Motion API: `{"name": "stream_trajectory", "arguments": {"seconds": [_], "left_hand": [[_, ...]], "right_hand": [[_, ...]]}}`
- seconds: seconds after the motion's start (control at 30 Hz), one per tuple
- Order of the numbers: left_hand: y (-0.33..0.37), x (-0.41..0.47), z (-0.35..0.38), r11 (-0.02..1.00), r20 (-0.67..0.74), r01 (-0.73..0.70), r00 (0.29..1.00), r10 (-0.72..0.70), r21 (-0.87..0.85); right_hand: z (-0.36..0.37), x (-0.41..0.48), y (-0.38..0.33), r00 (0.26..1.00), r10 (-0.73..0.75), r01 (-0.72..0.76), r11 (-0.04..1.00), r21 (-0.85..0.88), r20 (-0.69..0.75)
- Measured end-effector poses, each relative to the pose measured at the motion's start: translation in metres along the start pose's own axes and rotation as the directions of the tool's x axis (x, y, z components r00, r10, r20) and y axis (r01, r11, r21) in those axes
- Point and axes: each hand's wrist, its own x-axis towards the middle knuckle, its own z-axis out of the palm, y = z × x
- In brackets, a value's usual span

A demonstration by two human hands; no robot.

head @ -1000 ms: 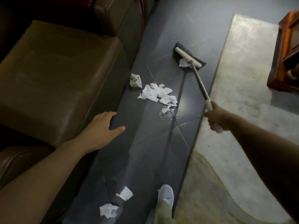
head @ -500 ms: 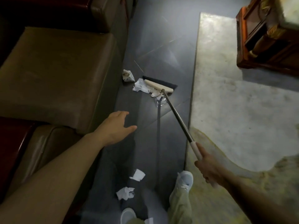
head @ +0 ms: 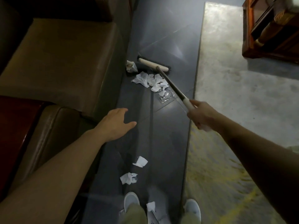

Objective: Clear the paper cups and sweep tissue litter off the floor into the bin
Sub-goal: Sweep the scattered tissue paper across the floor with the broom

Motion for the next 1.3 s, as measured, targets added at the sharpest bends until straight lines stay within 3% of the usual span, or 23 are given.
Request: {"name": "stream_trajectory", "arguments": {"seconds": [0.2, 0.5, 0.8, 1.03, 1.3], "left_hand": [[0.027, -0.018, 0.043, 0.992, -0.072, 0.11, 0.991, -0.114, -0.06], [0.069, -0.056, 0.098, 0.981, -0.087, 0.177, 0.979, -0.184, -0.074], [0.118, -0.077, 0.121, 0.989, -0.084, 0.125, 0.988, -0.131, -0.075], [0.115, -0.091, 0.129, 0.988, -0.146, 0.132, 0.979, -0.143, -0.082], [0.062, -0.124, 0.143, 0.98, -0.131, 0.185, 0.972, -0.194, -0.078]], "right_hand": [[-0.001, 0.042, -0.011, 0.986, -0.072, 0.096, 0.983, -0.159, 0.153], [-0.066, 0.001, 0.085, 0.979, -0.088, 0.182, 0.791, -0.584, 0.185], [-0.168, -0.046, 0.184, 0.986, -0.023, 0.08, 0.934, -0.347, 0.166], [-0.142, -0.034, 0.161, 0.992, -0.001, 0.01, 0.998, -0.067, 0.125], [-0.05, -0.047, 0.151, 0.984, 0.039, 0.0, 0.976, -0.216, 0.176]]}}
